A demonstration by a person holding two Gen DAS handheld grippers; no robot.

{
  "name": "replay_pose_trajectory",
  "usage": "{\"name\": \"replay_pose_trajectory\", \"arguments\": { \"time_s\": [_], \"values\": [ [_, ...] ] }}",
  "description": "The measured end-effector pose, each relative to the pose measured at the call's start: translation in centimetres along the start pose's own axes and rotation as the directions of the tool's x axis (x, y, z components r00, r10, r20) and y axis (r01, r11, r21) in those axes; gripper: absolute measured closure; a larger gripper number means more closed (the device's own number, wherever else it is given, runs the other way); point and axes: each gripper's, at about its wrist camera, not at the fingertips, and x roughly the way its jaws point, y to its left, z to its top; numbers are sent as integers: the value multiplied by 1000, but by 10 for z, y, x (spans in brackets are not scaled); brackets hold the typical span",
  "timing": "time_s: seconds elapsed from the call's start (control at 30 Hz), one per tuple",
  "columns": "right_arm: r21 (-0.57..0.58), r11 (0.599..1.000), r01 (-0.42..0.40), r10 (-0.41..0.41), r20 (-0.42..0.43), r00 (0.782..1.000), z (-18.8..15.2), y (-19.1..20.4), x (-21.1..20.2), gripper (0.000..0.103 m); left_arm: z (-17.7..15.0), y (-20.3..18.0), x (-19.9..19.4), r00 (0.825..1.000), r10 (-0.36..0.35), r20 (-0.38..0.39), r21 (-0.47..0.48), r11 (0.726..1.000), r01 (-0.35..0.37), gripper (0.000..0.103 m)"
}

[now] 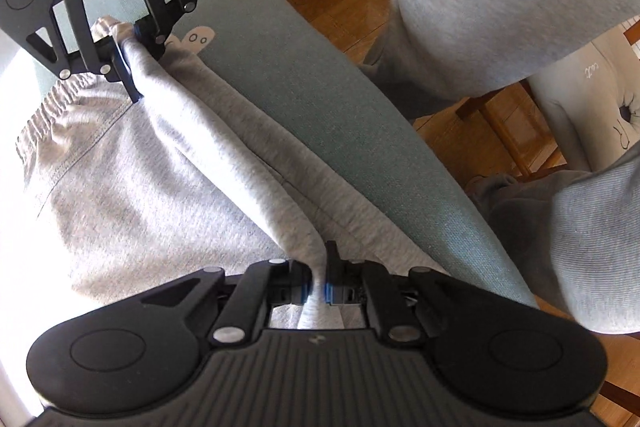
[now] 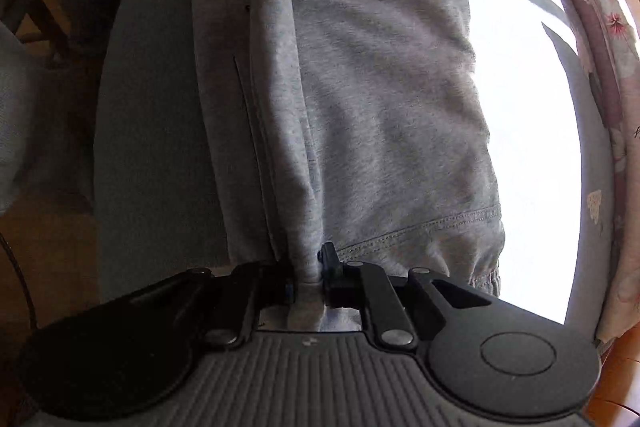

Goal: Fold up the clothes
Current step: 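Lift the held cuff end with both grippers and carry it over toward the waistband, then open both grippers to release the cuff onto the folded pants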

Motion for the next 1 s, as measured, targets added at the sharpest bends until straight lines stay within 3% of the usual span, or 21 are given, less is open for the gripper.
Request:
{"name": "replay_pose_trajectory", "arguments": {
  "time_s": [0.07, 0.13, 0.2, 0.3, 0.5, 0.6, 0.67, 0.73, 0.77, 0.83, 1.0],
  "values": [
    [9, 1000, 10, -10, -7, 1000, 2, 0, 1, 84, 0, -10, -4, 1000, 10, 0, -24, 1000, -10, 92],
    [51, 999, -8, 8, -1, 1000, 3, -4, -5, 75, -2, -9, -10, 1000, 19, 8, -65, 998, -18, 91],
    [120, 992, -44, 44, 3, 999, 0, -12, -14, 57, -6, -7, -21, 999, 14, 32, -122, 992, -10, 88],
    [217, 972, -88, 92, -7, 996, -5, -21, -29, 56, -16, -4, -41, 997, -7, 81, -232, 972, 26, 77],
    [413, 905, -103, 139, -59, 988, -21, -27, -77, 56, -50, 7, -83, 991, 29, 132, -431, 902, 31, 70],
    [581, 807, -109, 145, -16, 989, -27, -35, -109, 56, -85, 29, -86, 982, 103, 160, -578, 816, 8, 57],
    [688, 714, -130, 132, 50, 990, -32, -50, -116, 56, -106, 38, -86, 974, 150, 170, -677, 736, 5, 55],
    [767, 620, -163, 120, 112, 986, -29, -66, -103, 56, -93, 39, -73, 974, 157, 161, -774, 633, 26, 55],
    [790, 585, -182, 121, 137, 983, -27, -71, -94, 57, -93, 41, -66, 974, 160, 160, -799, 601, 32, 56],
    [820, 526, -223, 139, 176, 975, -23, -75, -66, 57, -102, 46, -63, 976, 153, 157, -837, 546, 49, 56],
    [854, 440, -279, 194, 213, 958, -30, -58, -12, 57, -96, 43, -19, 993, 87, 77, -900, 435, 32, 55]
  ]
}}
